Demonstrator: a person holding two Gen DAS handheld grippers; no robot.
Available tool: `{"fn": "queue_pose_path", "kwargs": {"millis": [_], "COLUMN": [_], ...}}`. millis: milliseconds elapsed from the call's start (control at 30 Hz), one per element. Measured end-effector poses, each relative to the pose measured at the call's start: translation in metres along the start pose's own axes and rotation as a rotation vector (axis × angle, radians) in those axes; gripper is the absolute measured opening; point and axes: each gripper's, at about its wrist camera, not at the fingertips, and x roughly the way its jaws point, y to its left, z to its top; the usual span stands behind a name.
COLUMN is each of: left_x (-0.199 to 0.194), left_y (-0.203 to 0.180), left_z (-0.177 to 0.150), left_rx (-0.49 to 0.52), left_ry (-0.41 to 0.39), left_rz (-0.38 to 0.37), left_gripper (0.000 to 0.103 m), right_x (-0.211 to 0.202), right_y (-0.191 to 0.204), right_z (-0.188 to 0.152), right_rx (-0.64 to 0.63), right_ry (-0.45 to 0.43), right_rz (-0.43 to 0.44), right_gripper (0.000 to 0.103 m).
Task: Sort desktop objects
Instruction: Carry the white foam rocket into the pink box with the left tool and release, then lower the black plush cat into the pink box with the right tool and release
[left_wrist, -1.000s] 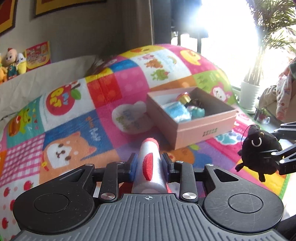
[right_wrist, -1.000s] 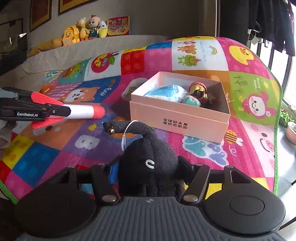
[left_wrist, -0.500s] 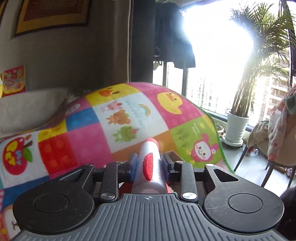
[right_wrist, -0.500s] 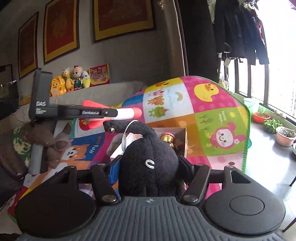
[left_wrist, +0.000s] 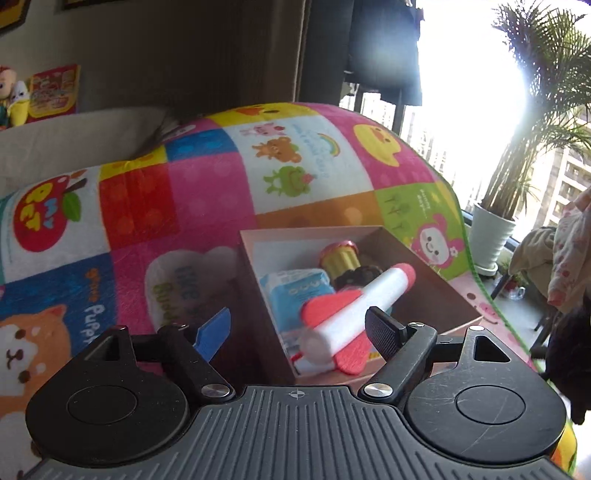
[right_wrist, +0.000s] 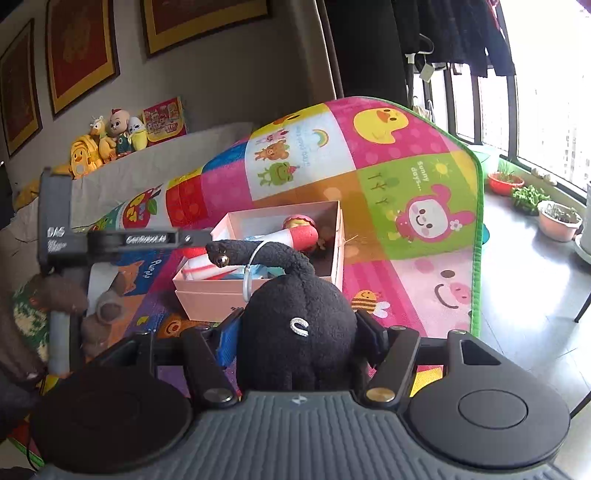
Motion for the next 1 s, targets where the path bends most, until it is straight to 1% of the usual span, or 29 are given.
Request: {"fn": "queue_pose_path", "kwargs": {"millis": [67,100,167,233,300,400,467,567,600,667,733,767,800,833,867,900,933,1000], "left_x": [-0.012,-0.016,-0.023,-0.028,-0.032,-0.035,-0.034,-0.032,-0.032,-0.034,-0.035,-0.035,-0.036,-0.036,-0.036,-0.036,-0.036,-0.035], "left_y": [0.002,0.002,0.002,0.003,0.003,0.008,0.014,0.02,0.021,0.021,0.019,0.019,0.018,0.019,0.02,0.022,0.024,0.026], "left_z": [-0.014,-0.02,-0.032,-0.042,-0.052,-0.063,-0.068,-0.072,-0.072,-0.073,-0.074,-0.074,-0.075,-0.075,-0.075,-0.075,-0.075,-0.075], "left_rx": [0.031,0.035,0.029,0.018,0.014,0.005,-0.022,-0.053,-0.06,-0.06,-0.049,-0.045,-0.045,-0.048,-0.056,-0.067,-0.079,-0.093], "left_ry": [-0.004,-0.006,-0.006,-0.008,-0.011,-0.012,-0.006,-0.002,-0.006,-0.024,-0.031,-0.035,-0.038,-0.04,-0.041,-0.042,-0.04,-0.035], "left_rz": [0.018,0.013,-0.014,-0.04,-0.059,-0.074,-0.088,-0.1,-0.105,-0.11,-0.116,-0.119,-0.12,-0.124,-0.128,-0.131,-0.135,-0.14], "left_gripper": [0.089,0.092,0.094,0.095,0.095,0.096,0.096,0.096,0.096,0.097,0.097,0.097,0.097,0.097,0.098,0.099,0.1,0.1], "right_x": [0.005,0.006,0.01,0.02,0.041,0.084,0.111,0.145,0.155,0.17,0.185,0.195,0.206,0.215,0.222,0.225,0.224,0.212], "right_y": [0.005,0.009,0.014,0.016,0.016,0.015,0.018,0.024,0.027,0.035,0.047,0.052,0.055,0.057,0.058,0.058,0.059,0.059], "right_z": [0.011,0.019,0.042,0.067,0.09,0.11,0.113,0.114,0.115,0.121,0.128,0.132,0.134,0.134,0.132,0.128,0.125,0.119], "right_rx": [-0.01,-0.019,-0.02,0.004,0.039,0.086,0.092,0.103,0.112,0.116,0.081,0.061,0.053,0.055,0.058,0.053,0.04,0.006], "right_ry": [-0.013,-0.029,-0.06,-0.07,-0.05,0.024,0.064,0.104,0.116,0.117,0.1,0.106,0.128,0.155,0.179,0.195,0.195,0.174], "right_rz": [0.008,0.011,0.034,0.064,0.068,0.036,-0.011,-0.053,-0.053,-0.026,-0.017,-0.022,-0.03,-0.038,-0.05,-0.059,-0.07,-0.093], "right_gripper": [0.063,0.063,0.063,0.063,0.063,0.063,0.063,0.063,0.063,0.063,0.064,0.064,0.067,0.067,0.067,0.07,0.072,0.072]}}
